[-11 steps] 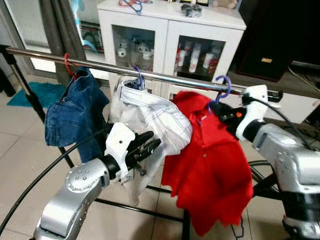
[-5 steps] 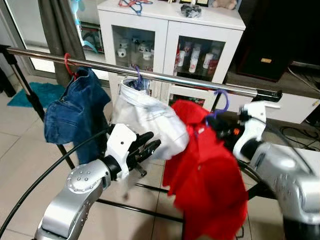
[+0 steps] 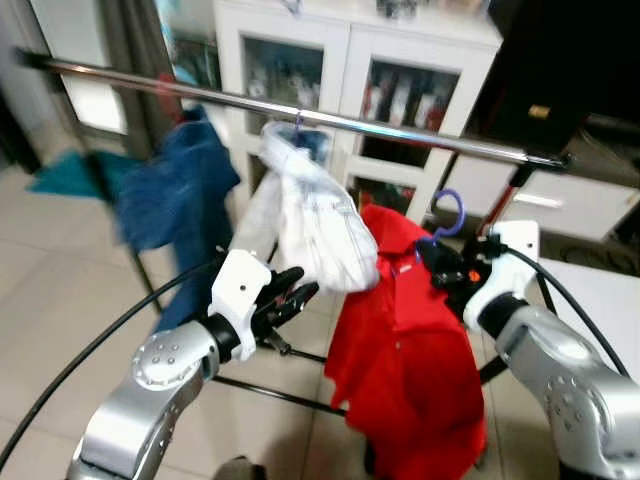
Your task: Hang hanger
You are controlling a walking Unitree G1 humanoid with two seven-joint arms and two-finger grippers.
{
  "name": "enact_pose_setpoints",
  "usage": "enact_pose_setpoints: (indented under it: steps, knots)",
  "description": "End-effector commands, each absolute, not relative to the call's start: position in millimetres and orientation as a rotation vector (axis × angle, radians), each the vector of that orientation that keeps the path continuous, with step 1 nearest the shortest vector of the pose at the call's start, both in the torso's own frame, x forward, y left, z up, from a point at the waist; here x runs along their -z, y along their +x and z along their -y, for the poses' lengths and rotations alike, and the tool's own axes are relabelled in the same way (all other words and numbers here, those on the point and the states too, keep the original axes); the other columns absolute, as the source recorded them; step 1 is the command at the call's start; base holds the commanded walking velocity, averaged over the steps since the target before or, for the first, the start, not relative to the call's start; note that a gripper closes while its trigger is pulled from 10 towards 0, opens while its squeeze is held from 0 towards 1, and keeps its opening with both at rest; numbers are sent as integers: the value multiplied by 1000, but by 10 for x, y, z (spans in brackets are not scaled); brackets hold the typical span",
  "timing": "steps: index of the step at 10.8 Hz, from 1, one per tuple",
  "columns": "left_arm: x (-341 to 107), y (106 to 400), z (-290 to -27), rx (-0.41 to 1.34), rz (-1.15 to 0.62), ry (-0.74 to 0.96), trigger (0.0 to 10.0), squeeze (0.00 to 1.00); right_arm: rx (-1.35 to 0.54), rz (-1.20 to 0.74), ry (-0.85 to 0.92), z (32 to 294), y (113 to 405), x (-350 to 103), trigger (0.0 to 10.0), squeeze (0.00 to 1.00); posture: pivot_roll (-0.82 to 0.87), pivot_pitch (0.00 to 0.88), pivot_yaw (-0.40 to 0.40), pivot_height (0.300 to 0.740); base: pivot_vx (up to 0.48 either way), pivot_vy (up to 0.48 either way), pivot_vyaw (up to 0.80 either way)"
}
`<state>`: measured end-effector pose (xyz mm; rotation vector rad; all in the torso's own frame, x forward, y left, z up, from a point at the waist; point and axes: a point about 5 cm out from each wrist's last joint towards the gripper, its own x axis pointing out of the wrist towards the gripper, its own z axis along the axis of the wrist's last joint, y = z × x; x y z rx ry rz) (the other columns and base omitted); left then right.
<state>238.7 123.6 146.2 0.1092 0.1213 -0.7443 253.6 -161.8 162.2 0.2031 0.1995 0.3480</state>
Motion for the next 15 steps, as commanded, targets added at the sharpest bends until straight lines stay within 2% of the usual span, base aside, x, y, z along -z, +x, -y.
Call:
enact_pose_setpoints:
  steps: [1, 7, 9, 11, 13, 15]
  knots:
    - [-1454, 2359, -1207, 753, -128, 107, 10000, 0, -331, -157, 192, 1643, 2531, -1690, 0, 0, 37, 0, -82, 740, -300, 0, 0]
    - [-1458, 2369, -1199, 753, -126, 104, 10000, 0, -350, -141, 204, 1558, 2511, -1713, 0, 0, 35, 0, -83, 740, -276, 0, 0]
    - [-1434, 2391, -1206, 754, -148, 97, 10000, 0, -414, -129, 220, 1491, 2507, -1749, 0, 0, 34, 0, -81, 740, 0, 0, 0]
    - [-1479, 2478, -1249, 742, -125, 97, 10000, 1000, -487, -112, 231, 1427, 2523, -1798, 0, 0, 35, 0, -84, 740, 0, 0, 0]
    - [-1616, 2549, -1293, 777, -61, 124, 10000, 1000, -577, -94, 226, 1376, 2542, -1838, 0, 0, 42, 0, -85, 740, 0, 0, 0]
    - [-1847, 2537, -1366, 885, 14, 112, 10000, 1000, -623, -89, 181, 1402, 2576, -1870, 0, 0, 45, 0, -90, 740, 0, 0, 0]
